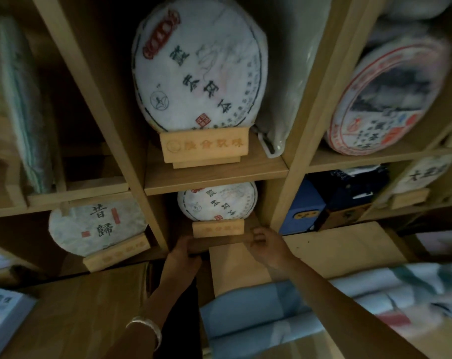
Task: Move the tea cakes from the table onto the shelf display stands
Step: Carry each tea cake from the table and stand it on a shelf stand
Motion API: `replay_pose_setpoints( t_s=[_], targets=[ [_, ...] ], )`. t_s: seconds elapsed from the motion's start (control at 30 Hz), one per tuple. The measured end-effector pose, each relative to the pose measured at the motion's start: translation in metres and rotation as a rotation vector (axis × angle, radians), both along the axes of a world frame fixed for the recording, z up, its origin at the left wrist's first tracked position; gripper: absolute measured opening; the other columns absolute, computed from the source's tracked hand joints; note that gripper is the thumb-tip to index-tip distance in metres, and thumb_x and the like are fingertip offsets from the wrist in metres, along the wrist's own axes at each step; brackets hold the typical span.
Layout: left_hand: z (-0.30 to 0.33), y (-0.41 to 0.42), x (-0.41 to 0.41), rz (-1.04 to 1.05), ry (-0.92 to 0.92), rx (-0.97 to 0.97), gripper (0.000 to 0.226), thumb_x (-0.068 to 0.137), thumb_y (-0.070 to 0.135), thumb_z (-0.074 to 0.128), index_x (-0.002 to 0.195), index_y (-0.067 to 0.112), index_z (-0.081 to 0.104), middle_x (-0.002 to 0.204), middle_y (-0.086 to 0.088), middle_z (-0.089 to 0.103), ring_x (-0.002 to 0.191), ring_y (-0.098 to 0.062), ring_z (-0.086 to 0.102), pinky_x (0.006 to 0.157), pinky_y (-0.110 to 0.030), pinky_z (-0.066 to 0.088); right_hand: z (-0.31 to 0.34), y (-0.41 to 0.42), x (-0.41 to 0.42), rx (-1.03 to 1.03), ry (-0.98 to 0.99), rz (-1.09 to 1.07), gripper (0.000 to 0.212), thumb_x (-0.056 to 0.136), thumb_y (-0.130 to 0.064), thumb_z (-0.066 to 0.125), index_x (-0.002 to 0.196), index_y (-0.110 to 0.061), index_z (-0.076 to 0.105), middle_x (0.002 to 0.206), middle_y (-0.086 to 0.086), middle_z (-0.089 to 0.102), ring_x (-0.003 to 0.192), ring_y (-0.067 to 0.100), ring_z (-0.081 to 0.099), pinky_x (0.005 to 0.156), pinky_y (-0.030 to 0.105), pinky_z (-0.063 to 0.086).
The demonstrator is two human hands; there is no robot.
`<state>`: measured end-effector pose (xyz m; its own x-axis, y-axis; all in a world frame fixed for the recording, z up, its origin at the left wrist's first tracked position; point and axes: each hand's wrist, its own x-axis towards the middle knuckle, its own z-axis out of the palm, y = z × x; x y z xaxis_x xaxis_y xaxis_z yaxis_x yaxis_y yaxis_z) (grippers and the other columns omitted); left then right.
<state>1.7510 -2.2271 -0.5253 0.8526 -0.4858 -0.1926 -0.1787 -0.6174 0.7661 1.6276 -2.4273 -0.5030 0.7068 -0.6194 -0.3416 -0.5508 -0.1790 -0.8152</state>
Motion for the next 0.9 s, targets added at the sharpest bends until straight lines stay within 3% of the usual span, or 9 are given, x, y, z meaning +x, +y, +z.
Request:
replay_pose_setpoints(
  t_s=[0.07, 0.13, 0.23, 0.3, 0.37, 0.47, 0.57, 0.73, 0.9],
  targets=[
    [0.006, 0.008, -0.007, -0.010, 0.013, 0.026, 0.041, 0.087, 0.008, 0.063, 0.124, 0.021, 0.049, 0.082, 0.012, 0.062, 0.066, -0.005, 0.062, 0.053, -0.019, 0.048, 0.009, 0.000, -0.022, -0.053, 0.044, 0.035, 0.021, 0.090, -0.010, 0.065, 0.111, -0.015, 0.063, 0.105, 0.004, 0.066, 0.108, 0.023, 0.061, 0.092, 0.029, 0.048],
    [0.018, 0.011, -0.015, -0.047, 0.045, 0.082, 0.030, 0.087, 0.012, 0.064, 0.114, 0.021, 0.053, 0.091, 0.005, 0.064, 0.082, -0.015, 0.065, 0.070, -0.029, 0.054, 0.022, 0.001, -0.045, -0.093, 0.082, 0.059, 0.013, 0.089, -0.010, 0.066, 0.100, -0.015, 0.063, 0.097, 0.005, 0.065, 0.103, 0.025, 0.061, 0.094, 0.031, 0.049],
    [0.037, 0.007, -0.032, -0.218, 0.081, 0.098, 0.023, 0.087, 0.012, 0.063, 0.105, 0.025, 0.059, 0.101, 0.006, 0.062, 0.099, -0.017, 0.061, 0.090, -0.036, 0.053, 0.046, 0.000, -0.082, -0.114, 0.101, 0.069, 0.036, 0.088, -0.006, 0.068, 0.123, 0.000, 0.060, 0.111, 0.011, 0.065, 0.107, 0.029, 0.063, 0.096, 0.036, 0.050],
    [0.050, -0.001, -0.045, -0.366, 0.027, 0.094, 0.024, 0.085, 0.009, 0.065, 0.098, 0.027, 0.059, 0.100, 0.005, 0.063, 0.095, -0.014, 0.062, 0.087, -0.025, 0.053, 0.060, -0.001, -0.108, -0.144, 0.106, 0.065, 0.040, 0.088, -0.003, 0.067, 0.127, 0.001, 0.057, 0.110, 0.006, 0.061, 0.102, 0.021, 0.060, 0.097, 0.035, 0.049],
    [0.068, -0.014, -0.060, -0.490, -0.010, 0.097, 0.024, 0.083, 0.012, 0.069, 0.095, 0.028, 0.056, 0.095, 0.002, 0.063, 0.082, -0.009, 0.060, 0.080, -0.021, 0.052, 0.075, -0.004, -0.135, -0.183, 0.116, 0.054, 0.038, 0.090, -0.003, 0.064, 0.128, -0.001, 0.057, 0.108, 0.002, 0.056, 0.099, 0.014, 0.054, 0.093, 0.028, 0.048],
    [0.094, -0.047, -0.093, -0.650, -0.035, 0.072, 0.036, 0.076, 0.037, 0.066, 0.107, 0.018, 0.060, 0.091, 0.004, 0.060, 0.080, -0.008, 0.056, 0.086, -0.028, 0.050, 0.099, -0.010, -0.186, -0.225, 0.141, -0.010, 0.029, 0.092, 0.005, 0.057, 0.120, -0.001, 0.058, 0.100, 0.007, 0.056, 0.088, 0.014, 0.053, 0.071, 0.010, 0.044],
    [0.116, -0.090, -0.140, -0.785, -0.066, 0.057, 0.030, 0.086, 0.016, 0.068, 0.115, 0.008, 0.062, 0.100, -0.006, 0.064, 0.093, -0.018, 0.061, 0.089, -0.034, 0.050, 0.120, -0.020, -0.246, -0.326, 0.129, -0.085, 0.033, 0.090, 0.007, 0.058, 0.123, 0.003, 0.058, 0.112, 0.017, 0.063, 0.087, 0.014, 0.053, 0.069, 0.002, 0.038],
    [0.159, -0.179, -0.254, -1.072, -0.073, -0.031, 0.022, 0.087, 0.003, 0.068, 0.102, 0.014, 0.058, 0.099, -0.005, 0.061, 0.100, -0.027, 0.062, 0.088, -0.036, 0.051, 0.166, -0.036, -0.380, -0.428, 0.211, -0.247, 0.034, 0.094, -0.012, 0.061, 0.127, -0.002, 0.059, 0.125, 0.013, 0.064, 0.114, 0.025, 0.062, 0.089, 0.019, 0.042],
    [0.183, -0.253, -0.422, -1.322, -0.107, -0.131, 0.032, 0.083, 0.006, 0.071, 0.114, 0.010, 0.063, 0.099, -0.003, 0.064, 0.092, -0.022, 0.065, 0.085, -0.029, 0.050, 0.206, -0.023, -0.549, -0.489, 0.329, -0.555, 0.026, 0.088, -0.007, 0.059, 0.109, 0.005, 0.067, 0.107, 0.020, 0.072, 0.101, 0.034, 0.066, 0.084, 0.036, 0.047]
  ],
)
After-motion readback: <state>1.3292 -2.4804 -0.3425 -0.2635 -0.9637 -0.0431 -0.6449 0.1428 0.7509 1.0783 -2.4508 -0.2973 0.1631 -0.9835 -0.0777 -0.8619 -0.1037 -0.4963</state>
